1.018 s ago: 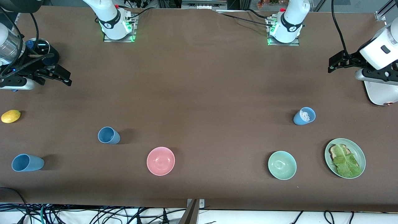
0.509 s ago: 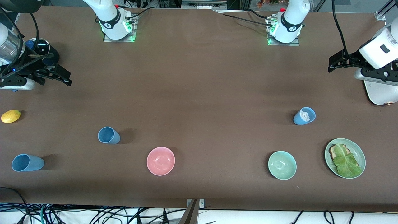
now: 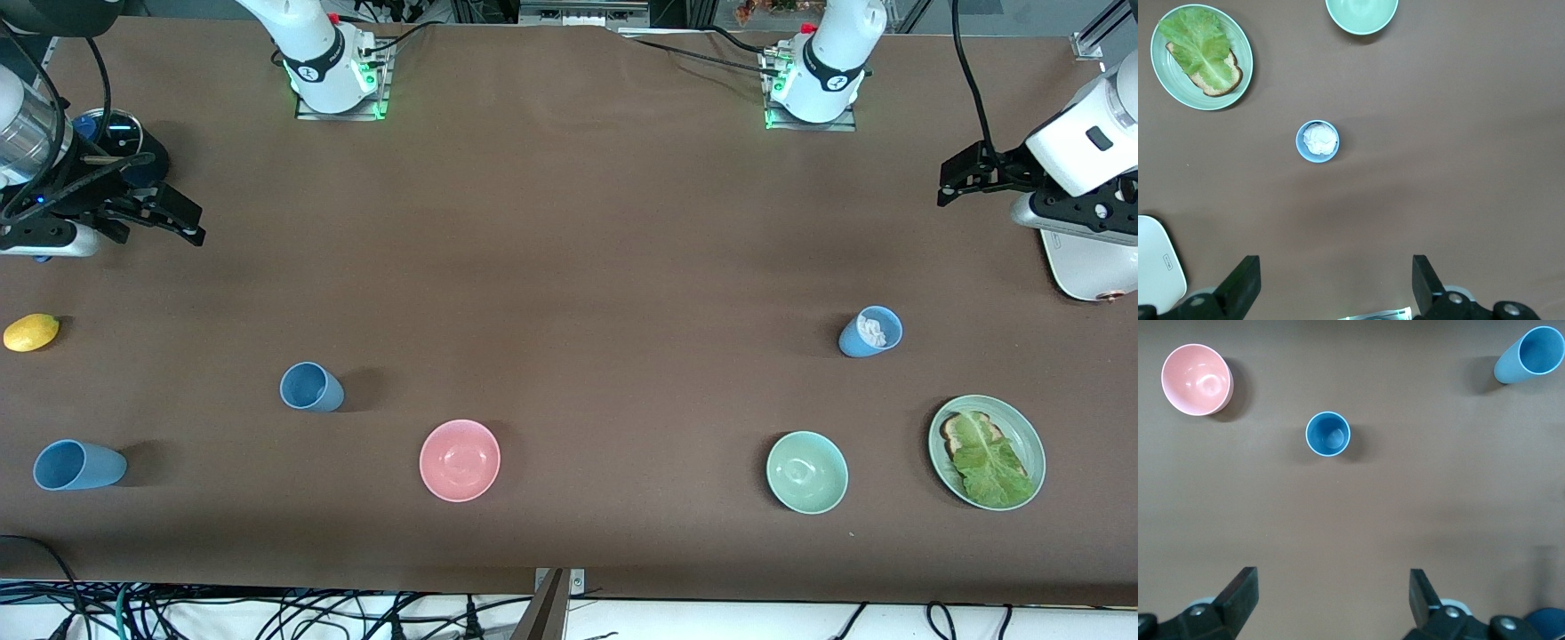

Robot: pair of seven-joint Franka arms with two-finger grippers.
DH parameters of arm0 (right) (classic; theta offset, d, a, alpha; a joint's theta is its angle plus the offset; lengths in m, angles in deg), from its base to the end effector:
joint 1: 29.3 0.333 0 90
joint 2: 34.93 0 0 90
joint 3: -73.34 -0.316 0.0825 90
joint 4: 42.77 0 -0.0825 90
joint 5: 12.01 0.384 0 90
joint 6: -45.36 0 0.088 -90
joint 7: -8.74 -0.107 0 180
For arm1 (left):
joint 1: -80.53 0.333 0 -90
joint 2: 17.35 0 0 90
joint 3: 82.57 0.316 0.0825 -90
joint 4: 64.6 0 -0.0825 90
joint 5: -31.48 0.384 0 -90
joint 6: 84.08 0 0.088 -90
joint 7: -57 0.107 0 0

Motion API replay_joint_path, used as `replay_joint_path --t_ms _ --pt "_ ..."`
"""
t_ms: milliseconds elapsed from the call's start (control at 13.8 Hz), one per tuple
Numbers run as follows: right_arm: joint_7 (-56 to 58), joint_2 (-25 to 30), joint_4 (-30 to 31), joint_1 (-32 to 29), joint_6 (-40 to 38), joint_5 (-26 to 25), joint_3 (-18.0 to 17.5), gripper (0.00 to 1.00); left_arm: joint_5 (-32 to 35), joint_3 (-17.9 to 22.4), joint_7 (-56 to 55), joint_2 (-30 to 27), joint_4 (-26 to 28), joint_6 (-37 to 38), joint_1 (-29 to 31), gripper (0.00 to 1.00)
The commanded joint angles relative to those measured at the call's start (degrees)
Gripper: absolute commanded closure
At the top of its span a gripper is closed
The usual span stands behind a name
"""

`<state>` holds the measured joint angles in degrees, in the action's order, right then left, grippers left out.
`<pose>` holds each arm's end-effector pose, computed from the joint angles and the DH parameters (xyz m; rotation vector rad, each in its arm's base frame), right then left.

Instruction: Stack blue cups with both arms

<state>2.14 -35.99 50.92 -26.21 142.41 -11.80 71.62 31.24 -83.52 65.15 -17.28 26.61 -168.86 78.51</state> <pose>0.5680 0.0480 0.5945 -3.1324 0.0496 -0.0619 0.5432 -0.0287 0.6065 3.1125 -0.3032 -0.1771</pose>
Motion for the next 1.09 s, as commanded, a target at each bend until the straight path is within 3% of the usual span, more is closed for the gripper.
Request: replay_joint_path --t_ms 0,1018 --pt "0.36 -0.53 -1.4 -0.36 -0.37 -0.38 -0.21 0.0 0.6 0.16 0.9 0.45 -1.21 0.41 -0.34 0.0" --pt "0.27 -0.53 -1.4 -0.36 -0.45 -0.29 -0.21 0.0 1.12 1.29 1.78 1.33 -0.24 0.58 0.62 0.0"
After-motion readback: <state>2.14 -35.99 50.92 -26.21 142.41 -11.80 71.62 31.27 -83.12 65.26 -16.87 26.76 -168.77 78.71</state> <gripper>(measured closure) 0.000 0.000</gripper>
